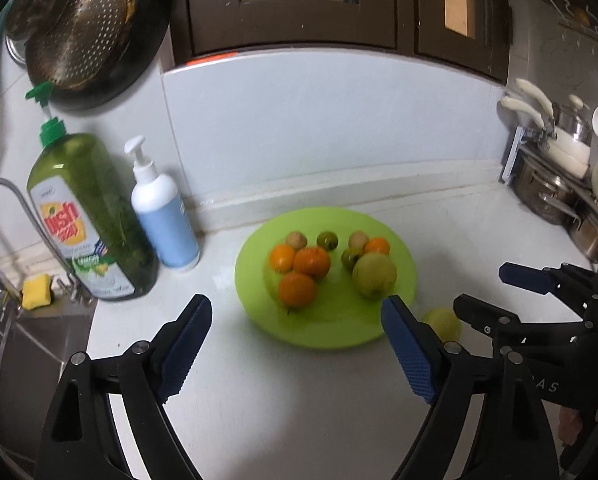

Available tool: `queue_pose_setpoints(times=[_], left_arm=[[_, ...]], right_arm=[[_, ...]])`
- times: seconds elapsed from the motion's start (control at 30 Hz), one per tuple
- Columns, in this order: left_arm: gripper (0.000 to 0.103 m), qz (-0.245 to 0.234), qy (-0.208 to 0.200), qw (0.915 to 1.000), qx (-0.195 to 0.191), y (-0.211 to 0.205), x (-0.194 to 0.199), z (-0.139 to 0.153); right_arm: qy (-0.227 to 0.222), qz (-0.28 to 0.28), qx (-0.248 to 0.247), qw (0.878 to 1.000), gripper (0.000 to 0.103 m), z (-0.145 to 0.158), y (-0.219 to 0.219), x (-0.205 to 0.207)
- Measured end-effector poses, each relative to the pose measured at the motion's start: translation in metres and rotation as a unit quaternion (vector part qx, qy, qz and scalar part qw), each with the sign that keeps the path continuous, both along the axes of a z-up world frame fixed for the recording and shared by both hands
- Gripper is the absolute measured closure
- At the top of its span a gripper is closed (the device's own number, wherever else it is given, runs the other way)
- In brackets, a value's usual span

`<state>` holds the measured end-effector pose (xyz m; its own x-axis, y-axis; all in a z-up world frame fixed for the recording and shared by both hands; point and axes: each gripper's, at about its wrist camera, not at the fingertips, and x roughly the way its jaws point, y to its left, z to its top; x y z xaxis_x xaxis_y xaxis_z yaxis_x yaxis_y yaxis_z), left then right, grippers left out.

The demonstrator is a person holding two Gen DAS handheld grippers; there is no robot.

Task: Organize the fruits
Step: 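Move the right tool to the large pale green fruit and grasp it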

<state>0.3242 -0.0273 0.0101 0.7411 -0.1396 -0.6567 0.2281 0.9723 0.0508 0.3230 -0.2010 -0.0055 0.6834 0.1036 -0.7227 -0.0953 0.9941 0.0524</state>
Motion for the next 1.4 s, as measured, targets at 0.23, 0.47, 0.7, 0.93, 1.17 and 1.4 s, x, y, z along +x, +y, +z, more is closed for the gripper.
queue_pose_setpoints(times=[0.23,0.47,0.7,0.93,1.17,1.4], left_arm=[[0.016,0.004,0.006,0.9999,0.011,-0.001,-0.013,-0.018],[0.016,-0.001,0.031,0.9994,0.017,-0.005,-0.015,-0.038],[0.016,-0.002,0.053,0.9982,0.026,-0.012,-0.006,-0.057],[0.016,0.001,0.072,0.9968,0.035,-0.015,0.007,-0.072],[0.016,0.002,0.082,0.9959,0.039,-0.021,0.018,-0.079],[0.016,0.002,0.093,0.9951,0.036,-0.021,0.024,-0.083]], right_arm=[[0.030,0.005,-0.004,1.000,0.035,-0.023,0.001,-0.011],[0.055,0.007,-0.007,0.998,0.035,-0.042,0.000,-0.011],[0.077,0.004,-0.008,0.997,0.035,-0.059,-0.001,0.001],[0.095,0.002,-0.007,0.995,0.035,-0.072,-0.002,0.013],[0.100,0.004,-0.015,0.995,0.036,-0.080,0.000,0.022],[0.100,0.015,-0.011,0.995,0.052,-0.080,0.002,0.023]])
